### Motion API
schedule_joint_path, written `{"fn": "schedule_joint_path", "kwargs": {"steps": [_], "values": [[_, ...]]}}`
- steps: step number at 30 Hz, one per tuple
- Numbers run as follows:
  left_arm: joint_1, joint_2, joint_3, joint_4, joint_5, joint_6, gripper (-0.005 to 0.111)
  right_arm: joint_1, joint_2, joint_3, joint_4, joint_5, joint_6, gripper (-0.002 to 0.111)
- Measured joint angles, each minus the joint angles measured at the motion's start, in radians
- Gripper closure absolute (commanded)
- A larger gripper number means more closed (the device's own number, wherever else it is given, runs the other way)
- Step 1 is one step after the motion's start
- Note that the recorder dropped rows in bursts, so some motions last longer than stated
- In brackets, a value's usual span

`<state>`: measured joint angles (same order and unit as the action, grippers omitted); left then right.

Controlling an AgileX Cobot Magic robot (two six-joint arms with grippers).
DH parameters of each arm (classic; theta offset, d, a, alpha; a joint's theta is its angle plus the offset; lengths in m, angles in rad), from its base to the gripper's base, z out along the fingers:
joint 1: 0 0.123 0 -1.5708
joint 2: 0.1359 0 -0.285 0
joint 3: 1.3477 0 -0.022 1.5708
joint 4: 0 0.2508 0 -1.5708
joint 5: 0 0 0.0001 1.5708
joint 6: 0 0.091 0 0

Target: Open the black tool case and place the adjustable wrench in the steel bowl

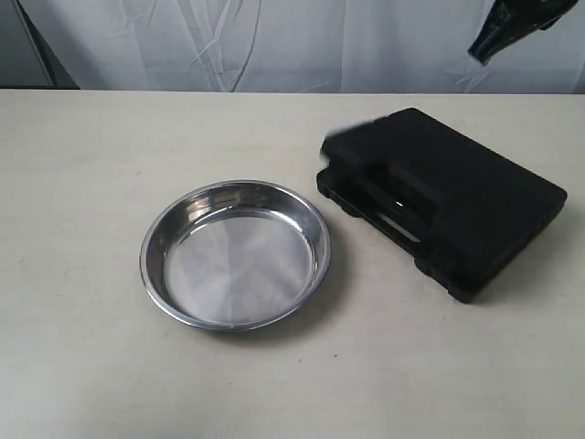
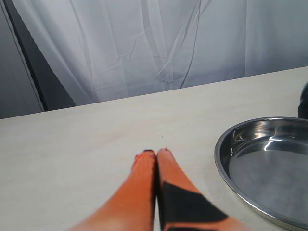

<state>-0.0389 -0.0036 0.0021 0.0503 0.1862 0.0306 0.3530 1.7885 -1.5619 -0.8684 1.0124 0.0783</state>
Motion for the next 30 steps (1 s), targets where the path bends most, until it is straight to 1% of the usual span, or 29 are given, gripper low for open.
{"fn": "schedule_joint_path", "kwargs": {"steps": [2,4,5,8,9,10,12,13,14,15,16,18,20,21,25,30], "values": [[0.0,0.0,0.0,0.0,0.0,0.0,0.106,-0.007,0.0,0.0,0.052,-0.005,0.014,0.109],[0.0,0.0,0.0,0.0,0.0,0.0,0.106,-0.013,0.0,0.0,0.174,-0.005,0.002,0.109],[0.0,0.0,0.0,0.0,0.0,0.0,0.106,-0.015,0.0,0.0,0.279,-0.005,-0.042,0.109],[0.0,0.0,0.0,0.0,0.0,0.0,0.106,-0.015,0.023,0.0,0.679,0.02,-0.281,0.109],[0.0,0.0,0.0,0.0,0.0,0.0,0.106,-0.015,0.04,0.0,0.786,0.039,-0.347,0.109],[0.0,0.0,0.0,0.0,0.0,0.0,0.106,-0.011,0.057,0.0,0.852,0.058,-0.385,0.109],[0.0,0.0,0.0,0.0,0.0,0.0,0.106,-0.009,0.132,0.0,0.963,0.109,-0.449,0.1],[0.0,0.0,0.0,0.0,0.0,0.0,0.106,-0.009,0.16,0.0,0.979,0.127,-0.456,0.085],[0.0,0.0,0.0,0.0,0.0,0.0,0.106,-0.011,0.208,0.002,1.001,0.152,-0.466,0.076],[0.0,0.0,0.0,0.0,0.0,0.0,0.106,-0.011,0.227,0.002,1.018,0.155,-0.468,0.062],[0.0,0.0,0.0,0.0,0.0,0.0,0.106,-0.011,0.25,0.002,1.042,0.155,-0.47,0.059],[0.0,0.0,0.0,0.0,0.0,0.0,0.106,-0.011,0.267,0.002,1.053,0.155,-0.473,0.061],[0.0,0.0,0.0,0.0,0.0,0.0,0.106,-0.011,0.285,0.002,1.051,0.155,-0.468,0.072],[0.0,0.0,0.0,0.0,0.0,0.0,0.106,-0.011,0.298,0.002,1.051,0.155,-0.468,0.074],[0.0,0.0,0.0,0.0,0.0,0.0,0.106,-0.011,0.331,0.002,1.038,0.145,-0.465,0.067],[0.0,0.0,0.0,0.0,0.0,0.0,0.106,-0.011,0.339,0.002,1.0,0.129,-0.444,0.067]]}}
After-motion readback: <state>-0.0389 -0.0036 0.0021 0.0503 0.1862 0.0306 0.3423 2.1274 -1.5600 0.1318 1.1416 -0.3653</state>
